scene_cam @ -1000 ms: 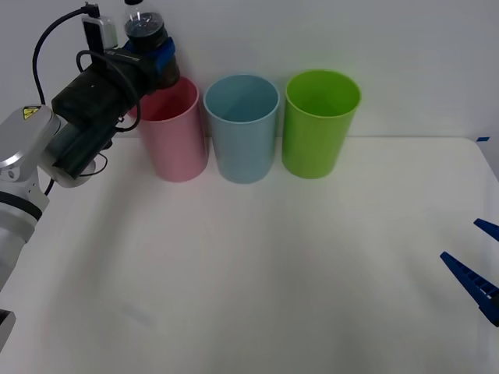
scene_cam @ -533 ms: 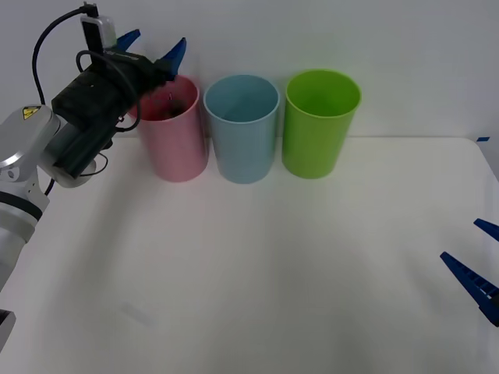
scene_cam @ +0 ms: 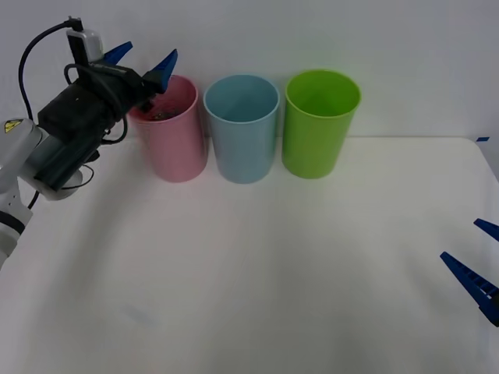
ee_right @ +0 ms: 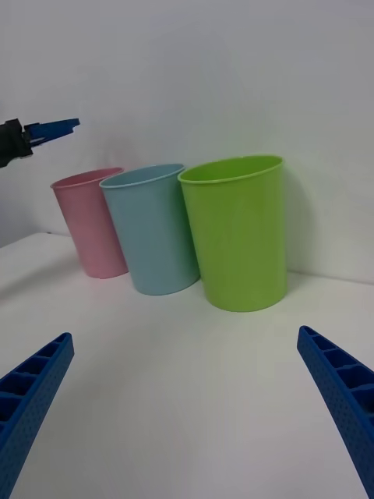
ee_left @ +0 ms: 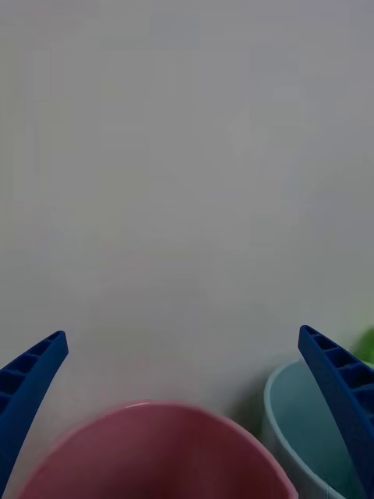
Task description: Grasp the object on the table and drop it into the matching bin: aluminum can to the light blue bin, PET bottle to the pink bin.
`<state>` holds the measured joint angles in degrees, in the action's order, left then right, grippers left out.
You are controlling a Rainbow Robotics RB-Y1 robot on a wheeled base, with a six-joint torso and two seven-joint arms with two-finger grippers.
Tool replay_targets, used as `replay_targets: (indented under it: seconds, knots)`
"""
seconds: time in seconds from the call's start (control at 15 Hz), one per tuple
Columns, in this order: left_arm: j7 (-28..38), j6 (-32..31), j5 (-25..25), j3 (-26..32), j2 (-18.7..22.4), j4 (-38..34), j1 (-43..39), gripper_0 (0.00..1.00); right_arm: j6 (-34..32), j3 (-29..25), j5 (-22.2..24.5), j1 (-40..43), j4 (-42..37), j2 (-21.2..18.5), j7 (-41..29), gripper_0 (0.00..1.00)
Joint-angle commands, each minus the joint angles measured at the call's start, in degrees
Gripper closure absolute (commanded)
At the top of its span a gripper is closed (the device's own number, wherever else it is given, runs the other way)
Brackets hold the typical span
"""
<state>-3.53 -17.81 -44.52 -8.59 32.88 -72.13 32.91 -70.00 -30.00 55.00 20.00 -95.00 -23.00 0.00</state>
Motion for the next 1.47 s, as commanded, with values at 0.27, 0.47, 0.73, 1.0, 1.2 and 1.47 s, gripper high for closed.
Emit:
replay_targets:
  seconds: [0.27,0.47,0.73,1.0,1.2,1.47]
  knots:
    - [-0.7,-0.1,7.0,3.8,6.7,-11.5,-14.0,0.00,0.0,0.0,0.0,0.0,0.0,0.0,0.0,0.00]
    - [-0.9,-3.4,8.0,9.3,7.5,-16.0,-22.5,0.00,0.0,0.0,0.0,0.0,0.0,0.0,0.0,0.00]
    - [-1.2,-11.0,8.1,15.2,7.7,-18.3,-31.8,0.00,0.0,0.0,0.0,0.0,0.0,0.0,0.0,0.00]
    - [-2.7,-20.3,6.5,18.7,7.7,-18.4,-39.3,0.00,0.0,0.0,0.0,0.0,0.0,0.0,0.0,0.00]
    - [-4.0,-27.5,6.1,20.5,7.6,-18.4,-44.8,0.00,0.0,0.0,0.0,0.0,0.0,0.0,0.0,0.00]
    - [-7.5,-33.9,5.8,22.2,7.6,-18.3,-50.3,0.00,0.0,0.0,0.0,0.0,0.0,0.0,0.0,0.00]
